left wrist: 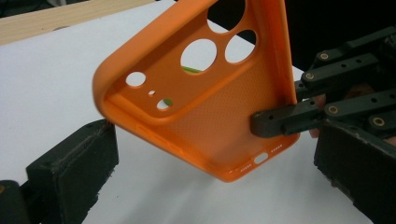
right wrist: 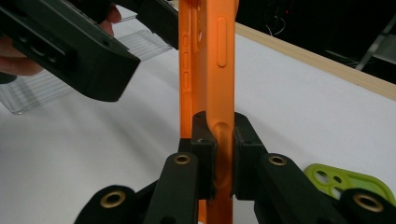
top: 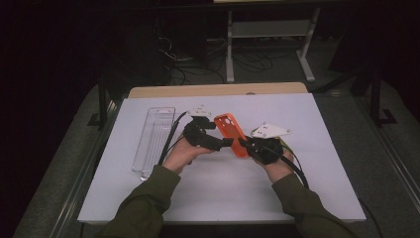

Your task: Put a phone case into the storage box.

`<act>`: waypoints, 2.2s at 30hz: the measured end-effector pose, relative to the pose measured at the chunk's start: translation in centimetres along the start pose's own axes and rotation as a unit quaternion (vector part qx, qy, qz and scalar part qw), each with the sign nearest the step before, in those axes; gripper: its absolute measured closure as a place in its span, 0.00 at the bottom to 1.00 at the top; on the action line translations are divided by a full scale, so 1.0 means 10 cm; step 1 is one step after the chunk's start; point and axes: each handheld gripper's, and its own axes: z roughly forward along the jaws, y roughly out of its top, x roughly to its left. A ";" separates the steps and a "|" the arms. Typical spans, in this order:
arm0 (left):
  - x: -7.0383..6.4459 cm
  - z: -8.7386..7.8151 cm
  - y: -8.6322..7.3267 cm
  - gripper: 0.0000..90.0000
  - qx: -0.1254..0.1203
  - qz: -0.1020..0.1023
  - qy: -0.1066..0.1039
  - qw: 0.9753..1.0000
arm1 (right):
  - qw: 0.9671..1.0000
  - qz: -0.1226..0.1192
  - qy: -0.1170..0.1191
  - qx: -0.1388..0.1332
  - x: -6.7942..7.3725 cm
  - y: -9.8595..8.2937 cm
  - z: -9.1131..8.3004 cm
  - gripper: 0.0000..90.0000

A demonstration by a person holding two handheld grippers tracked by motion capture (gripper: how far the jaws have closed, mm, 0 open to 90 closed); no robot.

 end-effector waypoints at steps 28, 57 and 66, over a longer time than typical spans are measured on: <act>-0.04 0.05 -0.03 0.00 -0.013 -0.022 0.008 1.000 | 1.000 -0.025 -0.009 0.007 0.10 -0.01 0.05 0.90; -0.02 0.04 0.00 0.00 -0.042 -0.057 -0.005 0.997 | 0.999 -0.032 0.005 0.028 0.24 -0.07 0.16 0.90; 0.00 0.00 0.00 0.09 -0.053 -0.058 -0.001 0.997 | 0.999 -0.041 0.005 0.031 0.23 -0.08 0.17 0.90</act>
